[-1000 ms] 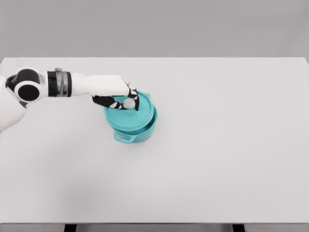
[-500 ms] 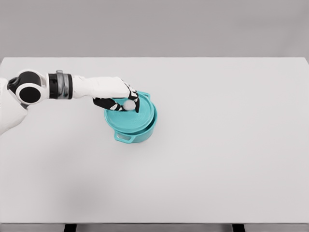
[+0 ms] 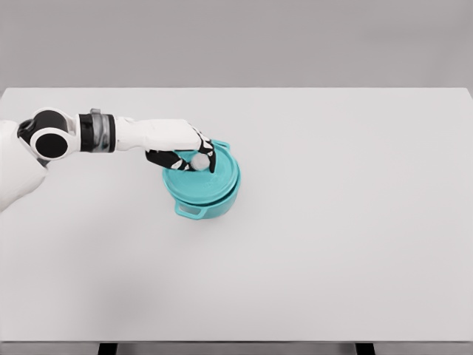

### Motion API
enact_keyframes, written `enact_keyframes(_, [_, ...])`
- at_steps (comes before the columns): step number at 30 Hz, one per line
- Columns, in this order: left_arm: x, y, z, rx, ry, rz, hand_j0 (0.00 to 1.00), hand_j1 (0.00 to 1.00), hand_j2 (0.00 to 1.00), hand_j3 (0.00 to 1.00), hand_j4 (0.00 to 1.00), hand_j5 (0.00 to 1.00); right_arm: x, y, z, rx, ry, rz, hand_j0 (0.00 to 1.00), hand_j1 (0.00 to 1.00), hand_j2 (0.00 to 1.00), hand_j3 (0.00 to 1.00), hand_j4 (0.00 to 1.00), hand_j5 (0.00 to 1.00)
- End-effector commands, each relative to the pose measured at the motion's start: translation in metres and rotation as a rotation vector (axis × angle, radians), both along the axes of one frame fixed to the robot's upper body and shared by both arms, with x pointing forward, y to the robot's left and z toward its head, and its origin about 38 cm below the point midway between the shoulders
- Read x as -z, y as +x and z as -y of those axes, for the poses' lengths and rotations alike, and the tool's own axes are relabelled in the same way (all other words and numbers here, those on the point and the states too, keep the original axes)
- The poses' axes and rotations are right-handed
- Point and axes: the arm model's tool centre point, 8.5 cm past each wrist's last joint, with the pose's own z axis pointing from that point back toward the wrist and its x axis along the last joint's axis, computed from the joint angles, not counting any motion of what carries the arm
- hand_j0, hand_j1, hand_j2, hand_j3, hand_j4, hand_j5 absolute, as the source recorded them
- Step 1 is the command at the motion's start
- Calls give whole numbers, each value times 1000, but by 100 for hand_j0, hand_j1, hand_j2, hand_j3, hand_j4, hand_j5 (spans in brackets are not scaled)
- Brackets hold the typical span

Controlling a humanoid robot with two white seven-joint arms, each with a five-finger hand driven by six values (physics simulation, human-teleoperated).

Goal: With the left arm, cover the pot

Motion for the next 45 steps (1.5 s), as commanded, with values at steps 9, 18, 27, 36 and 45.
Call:
enact_keyframes(9, [4,-1,7,6,-15,-13,53,53,53,53,53,53,0,0,0,0,0,0,100,100,100,100,100,100])
enact_keyframes(18, [7,-1,4,-2,-13,-20,53,53,53,53,53,53,0,0,0,0,0,0,100,100,100,100,100,100])
enact_keyframes(27, [7,-1,5,-1,-15,-20,62,62,62,62,62,62,0,0,0,0,0,0,100,100,100,100,100,100])
enact_keyframes(36, [7,-1,5,-1,-16,-21,69,69,69,69,69,69,0,0,0,0,0,0,100,100,100,100,100,100])
enact_keyframes(45, [8,-1,5,-1,-17,-23,73,73,73,73,73,73,0,0,0,0,0,0,100,100,100,100,100,100])
